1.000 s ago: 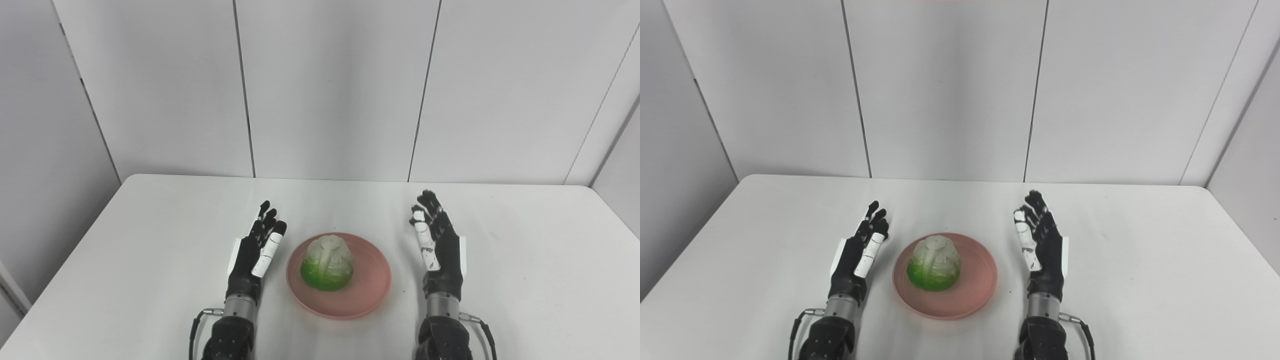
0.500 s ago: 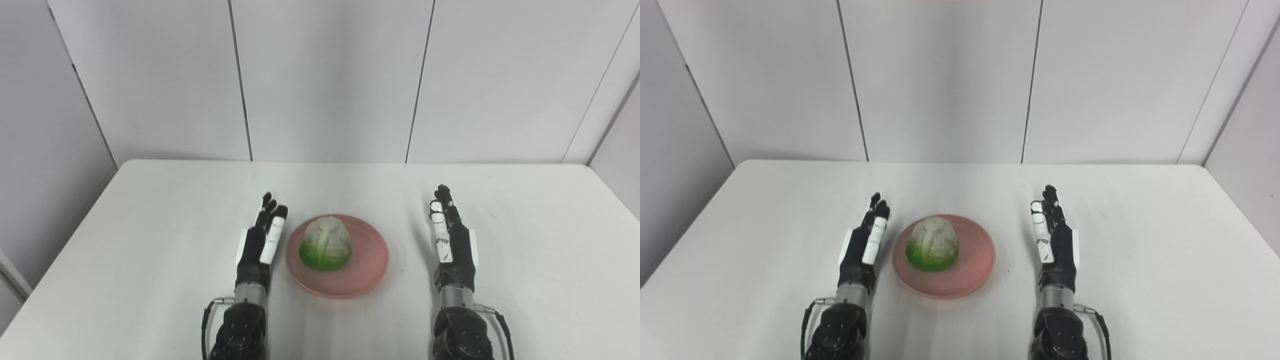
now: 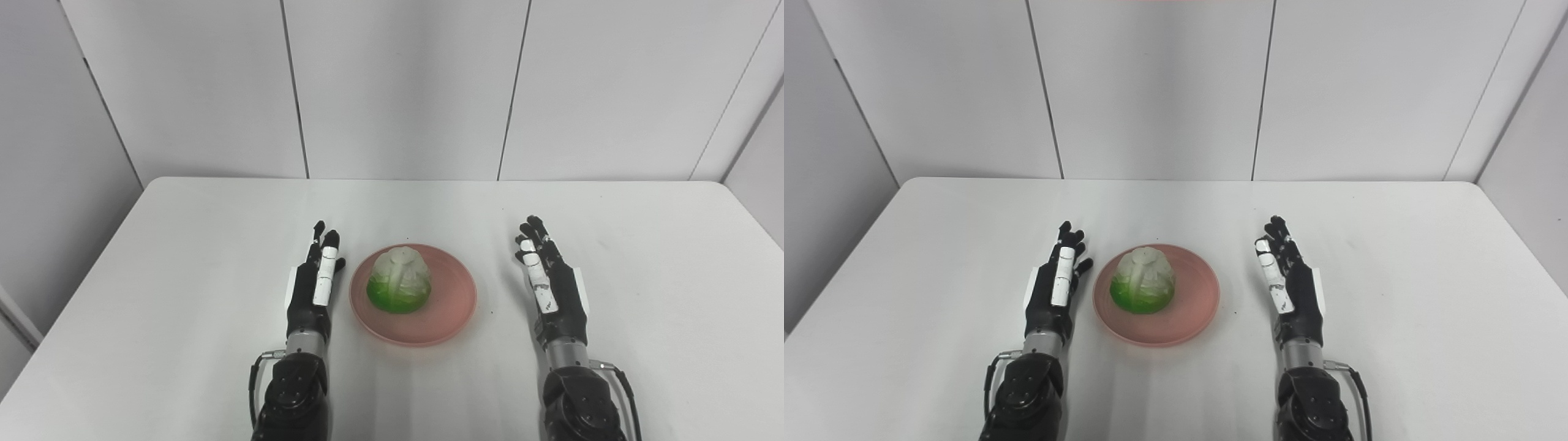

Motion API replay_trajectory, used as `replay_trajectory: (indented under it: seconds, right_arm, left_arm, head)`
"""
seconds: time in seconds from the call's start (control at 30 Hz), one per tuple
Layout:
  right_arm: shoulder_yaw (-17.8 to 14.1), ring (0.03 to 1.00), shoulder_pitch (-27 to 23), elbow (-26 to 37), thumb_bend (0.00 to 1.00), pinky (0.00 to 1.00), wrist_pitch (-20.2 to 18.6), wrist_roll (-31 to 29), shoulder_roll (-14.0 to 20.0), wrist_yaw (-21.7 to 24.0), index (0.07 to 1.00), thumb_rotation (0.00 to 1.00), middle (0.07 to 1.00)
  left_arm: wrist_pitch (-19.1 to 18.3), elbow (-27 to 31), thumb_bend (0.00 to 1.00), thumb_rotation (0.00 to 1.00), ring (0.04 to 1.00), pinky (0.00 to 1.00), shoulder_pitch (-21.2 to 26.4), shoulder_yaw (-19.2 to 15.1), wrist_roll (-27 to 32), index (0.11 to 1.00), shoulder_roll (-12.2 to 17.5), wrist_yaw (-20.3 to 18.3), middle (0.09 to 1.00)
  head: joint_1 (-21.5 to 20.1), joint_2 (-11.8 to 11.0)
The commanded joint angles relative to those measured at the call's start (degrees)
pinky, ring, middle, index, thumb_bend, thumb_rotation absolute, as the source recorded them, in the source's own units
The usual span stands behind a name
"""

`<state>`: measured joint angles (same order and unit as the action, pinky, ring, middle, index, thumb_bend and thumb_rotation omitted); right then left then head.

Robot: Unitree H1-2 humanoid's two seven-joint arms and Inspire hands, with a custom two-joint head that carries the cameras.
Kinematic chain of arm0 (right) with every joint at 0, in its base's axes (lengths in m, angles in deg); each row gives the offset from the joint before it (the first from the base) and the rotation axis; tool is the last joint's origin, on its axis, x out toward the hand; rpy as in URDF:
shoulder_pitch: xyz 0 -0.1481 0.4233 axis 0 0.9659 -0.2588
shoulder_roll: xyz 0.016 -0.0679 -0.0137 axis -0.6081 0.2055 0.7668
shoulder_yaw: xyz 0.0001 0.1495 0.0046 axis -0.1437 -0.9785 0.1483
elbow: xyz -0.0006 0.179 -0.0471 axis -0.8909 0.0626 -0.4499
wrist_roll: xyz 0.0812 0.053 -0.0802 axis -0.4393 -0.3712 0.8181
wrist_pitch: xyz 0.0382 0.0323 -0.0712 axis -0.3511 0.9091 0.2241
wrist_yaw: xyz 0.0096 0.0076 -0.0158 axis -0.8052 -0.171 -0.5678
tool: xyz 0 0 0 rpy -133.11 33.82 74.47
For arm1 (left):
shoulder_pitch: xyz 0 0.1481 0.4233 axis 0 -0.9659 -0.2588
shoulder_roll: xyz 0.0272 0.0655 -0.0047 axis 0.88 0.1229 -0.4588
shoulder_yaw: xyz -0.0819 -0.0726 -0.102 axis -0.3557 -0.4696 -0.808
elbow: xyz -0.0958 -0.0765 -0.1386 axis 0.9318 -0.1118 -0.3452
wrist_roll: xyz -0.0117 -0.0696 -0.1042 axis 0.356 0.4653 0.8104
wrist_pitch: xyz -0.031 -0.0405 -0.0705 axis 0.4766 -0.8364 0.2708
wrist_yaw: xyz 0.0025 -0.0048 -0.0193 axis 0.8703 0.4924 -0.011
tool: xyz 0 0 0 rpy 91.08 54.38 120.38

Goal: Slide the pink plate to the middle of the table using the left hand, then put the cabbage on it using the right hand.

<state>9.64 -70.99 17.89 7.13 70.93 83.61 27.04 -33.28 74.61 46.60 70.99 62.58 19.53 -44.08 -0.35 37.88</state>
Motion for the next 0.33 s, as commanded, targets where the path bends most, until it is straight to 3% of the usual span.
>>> replay_trajectory:
  seconds: [0.0,0.17,0.3]
  right_arm:
    - [-0.28,0.902,0.14,1.5,0.65,0.91,-2.8,0.51,0.28,-0.36,0.911,0.8,0.901]
    - [-0.92,0.899,-0.39,2.54,0.65,0.9,-6.5,-0.13,0.22,-0.26,0.915,0.83,0.901]
    - [-2.39,0.907,-0.97,2.0,0.66,0.91,-7.37,-2.6,-0.33,0.0,0.913,0.81,0.9]
  left_arm:
    - [-0.82,1.08,0.94,0.91,0.946,0.95,0.97,-0.11,0.09,0.989,0.44,0.49,0.948]
    - [-1.57,2.26,0.93,0.89,0.947,0.96,0.96,0.11,-0.19,0.988,0.29,0.37,0.952]
    - [-2.26,2.65,0.94,0.88,0.951,0.99,0.97,0.17,-0.26,0.988,0.42,0.3,0.953]
  head:
    - [0.01,-0.09]
    - [0.34,-0.2]
    - [-0.1,-0.39]
